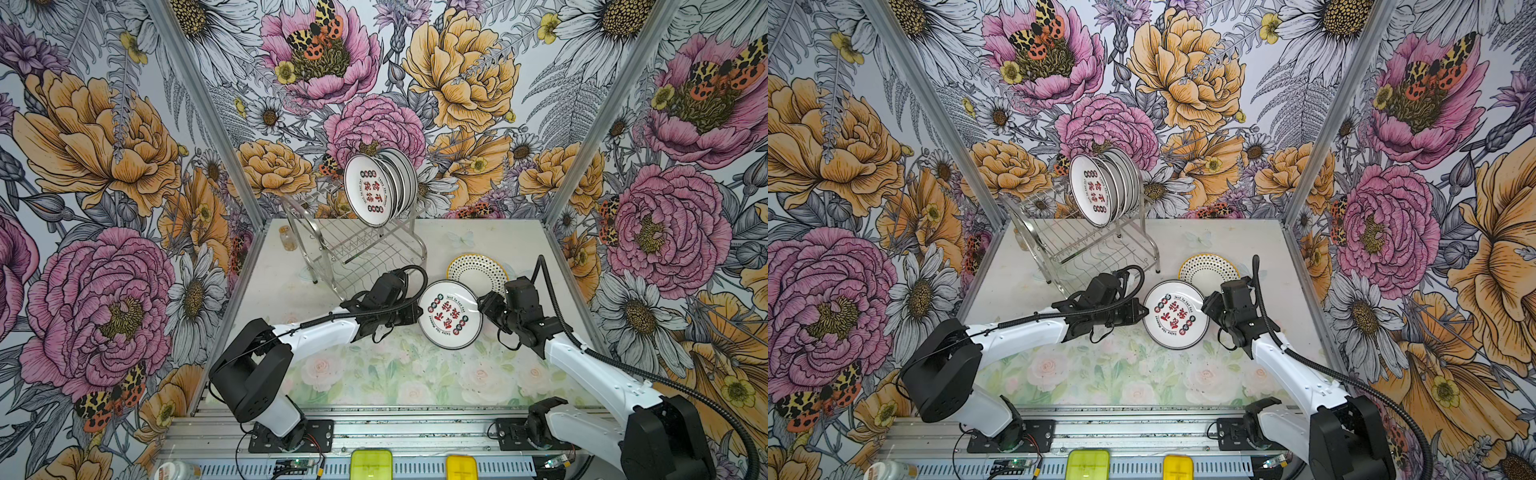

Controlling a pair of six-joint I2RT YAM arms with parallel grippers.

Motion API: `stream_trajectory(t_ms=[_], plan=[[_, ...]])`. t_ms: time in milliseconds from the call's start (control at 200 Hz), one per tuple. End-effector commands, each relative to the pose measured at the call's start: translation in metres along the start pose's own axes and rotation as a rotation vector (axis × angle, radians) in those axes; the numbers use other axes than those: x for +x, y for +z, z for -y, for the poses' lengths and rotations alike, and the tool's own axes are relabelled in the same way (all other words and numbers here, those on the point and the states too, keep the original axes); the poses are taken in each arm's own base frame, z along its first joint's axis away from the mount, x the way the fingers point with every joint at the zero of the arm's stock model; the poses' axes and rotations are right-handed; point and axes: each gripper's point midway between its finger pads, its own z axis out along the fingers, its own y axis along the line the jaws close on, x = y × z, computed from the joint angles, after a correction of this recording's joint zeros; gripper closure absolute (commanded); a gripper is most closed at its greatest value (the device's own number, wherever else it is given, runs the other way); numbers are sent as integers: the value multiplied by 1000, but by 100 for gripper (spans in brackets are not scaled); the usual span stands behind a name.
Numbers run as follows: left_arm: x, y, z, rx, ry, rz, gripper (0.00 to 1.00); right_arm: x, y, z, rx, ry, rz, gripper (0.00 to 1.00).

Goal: Unload the plates from the dish rack
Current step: Place a plate at the center of the table.

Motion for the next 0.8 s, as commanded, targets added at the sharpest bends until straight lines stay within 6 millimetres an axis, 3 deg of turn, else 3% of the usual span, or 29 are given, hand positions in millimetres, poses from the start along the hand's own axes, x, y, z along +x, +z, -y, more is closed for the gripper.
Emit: stream_trajectory(t_ms=[0, 395, 796], plan=[[4, -1, -3, -5, 5, 8, 100, -13, -7, 8, 38, -33, 44, 38], [26, 5, -27, -56, -37, -17, 100, -46, -24, 1, 42, -62, 113, 37], [43, 13, -67, -183, -88, -71, 100, -74, -31, -31, -11, -123, 139, 34]])
